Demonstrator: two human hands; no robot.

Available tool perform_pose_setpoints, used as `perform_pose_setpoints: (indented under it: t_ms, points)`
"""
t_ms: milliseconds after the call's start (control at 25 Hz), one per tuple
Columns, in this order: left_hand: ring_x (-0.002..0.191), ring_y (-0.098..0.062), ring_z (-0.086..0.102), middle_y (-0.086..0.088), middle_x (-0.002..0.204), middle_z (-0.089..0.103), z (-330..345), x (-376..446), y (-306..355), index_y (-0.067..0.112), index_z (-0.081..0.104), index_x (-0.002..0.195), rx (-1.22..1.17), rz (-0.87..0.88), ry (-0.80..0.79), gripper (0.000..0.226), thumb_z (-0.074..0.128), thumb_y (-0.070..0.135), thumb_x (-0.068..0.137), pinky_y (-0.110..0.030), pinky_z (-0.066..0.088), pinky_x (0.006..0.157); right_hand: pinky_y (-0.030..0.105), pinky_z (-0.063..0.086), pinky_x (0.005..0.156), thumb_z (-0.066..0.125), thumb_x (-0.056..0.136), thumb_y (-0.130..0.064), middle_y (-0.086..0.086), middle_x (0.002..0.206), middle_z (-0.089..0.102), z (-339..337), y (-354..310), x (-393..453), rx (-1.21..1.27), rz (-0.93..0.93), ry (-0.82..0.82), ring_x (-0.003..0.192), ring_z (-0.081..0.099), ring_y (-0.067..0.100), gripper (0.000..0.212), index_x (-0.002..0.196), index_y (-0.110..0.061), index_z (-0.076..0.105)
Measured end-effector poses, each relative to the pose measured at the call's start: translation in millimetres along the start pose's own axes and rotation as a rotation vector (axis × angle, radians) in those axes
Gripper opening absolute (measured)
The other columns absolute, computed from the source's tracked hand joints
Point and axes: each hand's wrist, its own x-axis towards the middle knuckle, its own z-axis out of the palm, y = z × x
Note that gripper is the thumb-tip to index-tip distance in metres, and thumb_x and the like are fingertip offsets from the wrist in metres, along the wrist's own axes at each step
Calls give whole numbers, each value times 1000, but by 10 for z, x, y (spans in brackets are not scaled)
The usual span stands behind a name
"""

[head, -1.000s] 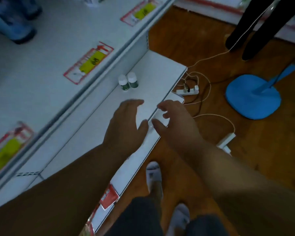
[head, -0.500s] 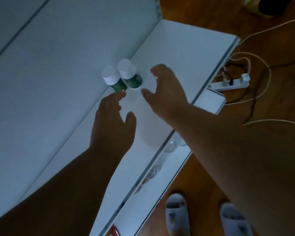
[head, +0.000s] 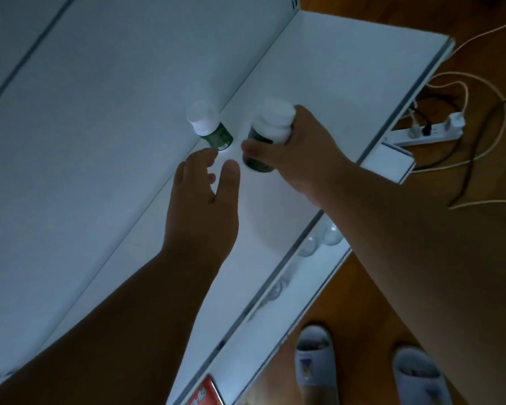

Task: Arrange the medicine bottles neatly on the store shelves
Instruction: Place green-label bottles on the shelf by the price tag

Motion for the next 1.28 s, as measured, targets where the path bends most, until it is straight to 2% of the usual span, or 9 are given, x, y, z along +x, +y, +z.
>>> perform_pose_setpoints:
  t_ms: [80, 200, 280, 440, 560, 720, 960, 1120, 1280]
  points:
    - [111, 7, 38, 6, 144, 43, -218, -327, 187, 25, 40, 142, -30, 44, -82, 70, 20, 67, 90, 5, 25, 80, 26, 57, 70, 78, 73, -54, 0, 99, 66, -236, -264, -561, 188, 119, -17, 87, 68, 14, 56, 112, -20, 56]
    - [126, -5, 40, 4, 143, 44, -766, -1057, 580, 25, 41, 140, -60, 126, -205, 77, 12, 75, 88, -13, 27, 100, 21, 56, 68, 57, 72, -70, -7, 95, 65, -560, -930, -1498, 248, 219, -64, 84, 69, 5, 51, 104, -32, 54]
    - [127, -3, 38, 6, 145, 43, -1212, -1599, 912, 27, 39, 142, -77, 110, -245, 76, 11, 74, 88, -14, 27, 98, 27, 59, 77, 51, 78, -71, -9, 98, 65, -693, -1447, -2012, 234, 210, -132, 92, 68, 8, 43, 104, -37, 52]
    - [123, 5, 43, 14, 142, 46, -2311, -2738, 1341, 35, 41, 140, -300, -110, -139, 67, 17, 70, 88, -18, 36, 95, 31, 58, 83, 55, 96, -45, -8, 102, 66, -732, -2589, -2902, 220, 177, -356, 95, 69, 6, 15, 106, -34, 56]
    - [118, 4, 53, 19, 131, 57, -2930, -3394, 1358, 38, 51, 133, -646, -315, 18, 63, 19, 70, 88, -28, 43, 101, 28, 55, 80, 67, 82, -42, -12, 91, 69, -537, -3298, -3427, 183, 72, -535, 90, 69, 6, 25, 103, -31, 58]
    - [118, -10, 59, 10, 126, 64, -3820, -4328, 1041, 32, 56, 129, -860, -355, 272, 68, 25, 74, 84, -48, 47, 100, 28, 54, 73, 81, 65, -45, -13, 79, 68, 240, -4108, -4373, 58, -83, -812, 79, 68, 6, 45, 97, -28, 56]
    - [121, 0, 53, 20, 129, 57, -4915, -5932, -41, 44, 50, 130, -746, -457, 548, 68, 19, 81, 82, -45, 44, 105, 46, 59, 70, 71, 68, -66, -8, 72, 67, 1961, -4600, -5936, 84, -95, -1043, 72, 69, 15, 51, 96, -26, 57]
    - [124, -5, 50, 21, 130, 55, -5602, -6971, -895, 50, 52, 125, -662, -613, 722, 81, 15, 95, 68, -45, 39, 108, 46, 58, 74, 66, 78, -58, -5, 74, 67, 3139, -4669, -6990, 134, -61, -1169, 74, 70, 15, 34, 90, -27, 60]
    - [125, -1, 47, 22, 134, 51, -6106, -7475, -1432, 41, 46, 135, -631, -648, 744, 91, 14, 94, 68, -40, 40, 108, 36, 54, 76, 74, 59, -64, -4, 83, 67, 3923, -4870, -7511, 84, -154, -1248, 80, 68, 11, 61, 99, -21, 59]
